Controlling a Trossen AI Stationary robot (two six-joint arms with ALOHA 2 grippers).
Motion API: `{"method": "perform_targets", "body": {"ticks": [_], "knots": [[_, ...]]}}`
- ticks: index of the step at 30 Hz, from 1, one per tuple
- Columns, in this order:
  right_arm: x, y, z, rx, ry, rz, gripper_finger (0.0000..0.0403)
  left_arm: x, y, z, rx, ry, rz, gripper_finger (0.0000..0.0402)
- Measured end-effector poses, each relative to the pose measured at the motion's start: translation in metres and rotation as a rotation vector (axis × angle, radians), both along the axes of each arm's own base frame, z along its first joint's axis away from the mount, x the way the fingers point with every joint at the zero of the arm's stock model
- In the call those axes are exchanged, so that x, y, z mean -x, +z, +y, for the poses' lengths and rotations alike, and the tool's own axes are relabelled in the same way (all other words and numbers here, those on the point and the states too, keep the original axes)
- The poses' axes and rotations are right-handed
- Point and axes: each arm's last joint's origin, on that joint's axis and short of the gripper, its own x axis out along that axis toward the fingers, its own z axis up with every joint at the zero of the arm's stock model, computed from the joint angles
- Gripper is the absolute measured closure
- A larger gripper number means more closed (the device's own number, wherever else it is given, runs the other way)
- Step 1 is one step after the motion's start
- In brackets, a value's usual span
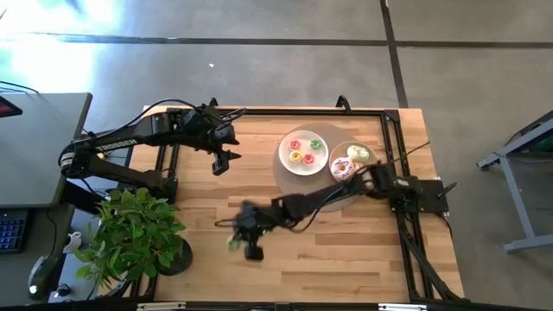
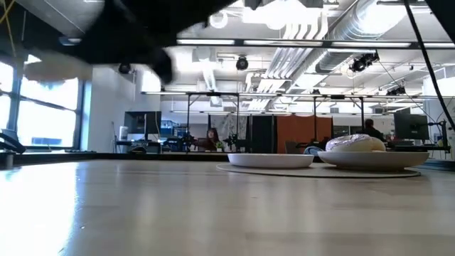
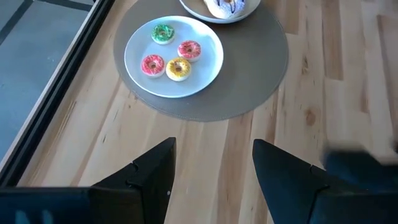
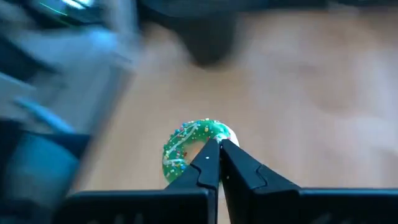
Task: Pick & Place donuts
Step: Put the small green donut on the brown plate
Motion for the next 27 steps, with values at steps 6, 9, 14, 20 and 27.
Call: {"method": "perform_targets", "body": {"ticks": [6,9,14,20,27], "knots": [[0.048,0.025,-0.044,0.489,-0.386,0.336,0.0399,0.001,-0.001,-0.001,0.017,-0.015,0.010,0.0192],[0.075,0.029,-0.068,0.609,-0.584,0.545,0.0399,0.002,-0.002,-0.001,0.023,-0.014,0.032,0.0192],[0.103,0.031,-0.108,0.725,-0.852,0.757,0.0400,0.003,-0.004,-0.001,0.026,-0.013,0.048,0.0192],[0.108,0.003,-0.149,0.700,-0.928,0.830,0.0400,0.003,-0.004,-0.001,0.026,-0.014,0.047,0.0192],[0.109,-0.019,-0.176,0.626,-0.929,0.848,0.0399,0.003,-0.004,-0.001,0.025,-0.014,0.047,0.0192]]}}
